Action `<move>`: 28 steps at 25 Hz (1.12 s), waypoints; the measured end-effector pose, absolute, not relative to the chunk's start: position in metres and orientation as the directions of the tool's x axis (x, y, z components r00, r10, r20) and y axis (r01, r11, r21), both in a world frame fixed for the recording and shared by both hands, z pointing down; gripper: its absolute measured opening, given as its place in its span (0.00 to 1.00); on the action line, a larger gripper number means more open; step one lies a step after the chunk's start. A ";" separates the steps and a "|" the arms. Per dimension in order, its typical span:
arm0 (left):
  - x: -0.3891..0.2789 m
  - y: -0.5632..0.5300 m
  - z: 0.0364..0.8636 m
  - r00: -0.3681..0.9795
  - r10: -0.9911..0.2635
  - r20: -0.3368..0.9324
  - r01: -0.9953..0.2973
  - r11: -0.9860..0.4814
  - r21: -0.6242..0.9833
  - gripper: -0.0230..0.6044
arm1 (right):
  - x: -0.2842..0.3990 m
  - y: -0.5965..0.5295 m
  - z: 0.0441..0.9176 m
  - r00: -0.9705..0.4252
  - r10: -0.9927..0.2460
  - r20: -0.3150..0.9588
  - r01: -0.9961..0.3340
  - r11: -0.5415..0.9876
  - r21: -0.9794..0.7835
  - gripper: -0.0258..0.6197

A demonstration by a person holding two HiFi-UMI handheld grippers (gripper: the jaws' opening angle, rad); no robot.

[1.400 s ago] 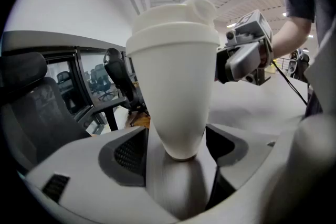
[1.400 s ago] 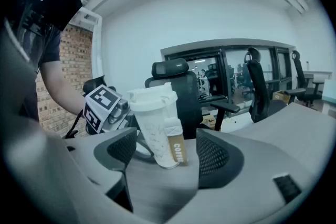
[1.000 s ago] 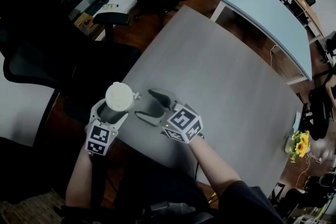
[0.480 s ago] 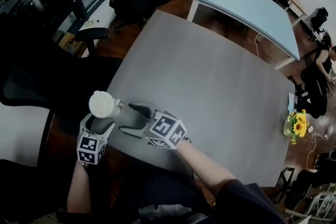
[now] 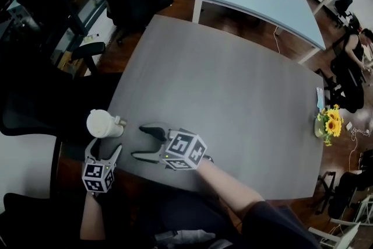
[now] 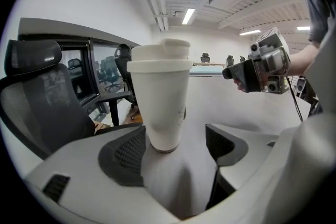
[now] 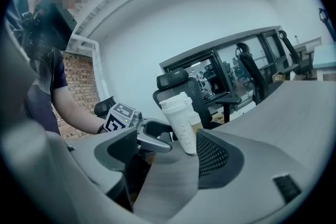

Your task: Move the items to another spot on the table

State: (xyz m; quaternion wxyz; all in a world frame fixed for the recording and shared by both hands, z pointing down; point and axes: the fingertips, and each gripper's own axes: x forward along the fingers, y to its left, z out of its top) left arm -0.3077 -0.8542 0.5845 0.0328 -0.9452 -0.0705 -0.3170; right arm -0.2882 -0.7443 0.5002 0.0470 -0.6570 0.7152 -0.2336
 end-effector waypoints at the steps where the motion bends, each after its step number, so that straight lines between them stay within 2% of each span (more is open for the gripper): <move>1: -0.310 -0.851 0.583 0.789 0.114 0.603 0.152 -0.988 -0.011 0.64 | -0.292 -0.742 0.499 -0.140 -0.961 0.238 -0.918 0.036 -0.395 0.60; 5: -0.316 -0.830 0.570 0.796 0.146 0.587 0.163 -0.986 0.025 0.63 | -0.303 -0.727 0.491 -0.156 -0.963 0.221 -0.919 0.060 -0.389 0.60; 7: -0.317 -0.818 0.561 0.807 0.148 0.571 0.173 -0.985 0.012 0.56 | -0.308 -0.717 0.487 -0.166 -0.965 0.203 -0.915 0.075 -0.396 0.60; 11: -0.310 -0.795 0.543 0.835 0.136 0.533 0.171 -0.985 -0.016 0.51 | -0.312 -0.697 0.479 -0.194 -0.969 0.156 -0.905 0.115 -0.410 0.58; 13: -0.305 -0.786 0.534 0.854 0.122 0.506 0.148 -0.989 -0.012 0.49 | -0.312 -0.692 0.475 -0.207 -0.969 0.132 -0.901 0.137 -0.412 0.54; 15: -0.306 -0.779 0.523 0.873 0.094 0.479 0.109 -0.994 -0.004 0.43 | -0.313 -0.689 0.467 -0.221 -0.970 0.102 -0.897 0.161 -0.411 0.53; 16: -0.310 -0.777 0.518 0.880 0.077 0.469 0.086 -0.996 0.001 0.40 | -0.315 -0.688 0.462 -0.229 -0.970 0.087 -0.895 0.174 -0.411 0.53; 18: -0.319 -0.775 0.508 0.886 0.045 0.462 0.046 -0.999 0.010 0.23 | -0.323 -0.687 0.453 -0.253 -0.966 0.058 -0.887 0.207 -0.413 0.53; 19: -0.324 -0.774 0.504 0.886 0.039 0.462 0.034 -0.999 0.019 0.06 | -0.328 -0.685 0.450 -0.268 -0.962 0.045 -0.881 0.226 -0.415 0.53; 22: -0.334 -0.765 0.496 0.886 0.055 0.460 0.030 -0.998 0.061 0.06 | -0.340 -0.678 0.442 -0.307 -0.952 0.020 -0.866 0.270 -0.422 0.40; 24: -0.338 -0.759 0.492 0.884 0.060 0.463 0.036 -0.998 0.059 0.06 | -0.345 -0.673 0.436 -0.313 -0.950 0.015 -0.865 0.279 -0.418 0.14; 26: -0.341 -0.755 0.492 0.880 0.066 0.471 0.052 -0.998 0.043 0.06 | -0.350 -0.669 0.429 -0.314 -0.949 0.007 -0.865 0.283 -0.414 0.01; 28: -0.341 -0.749 0.493 0.879 0.083 0.469 0.079 -0.996 0.029 0.06 | -0.353 -0.665 0.425 -0.309 -0.951 0.009 -0.870 0.279 -0.405 0.01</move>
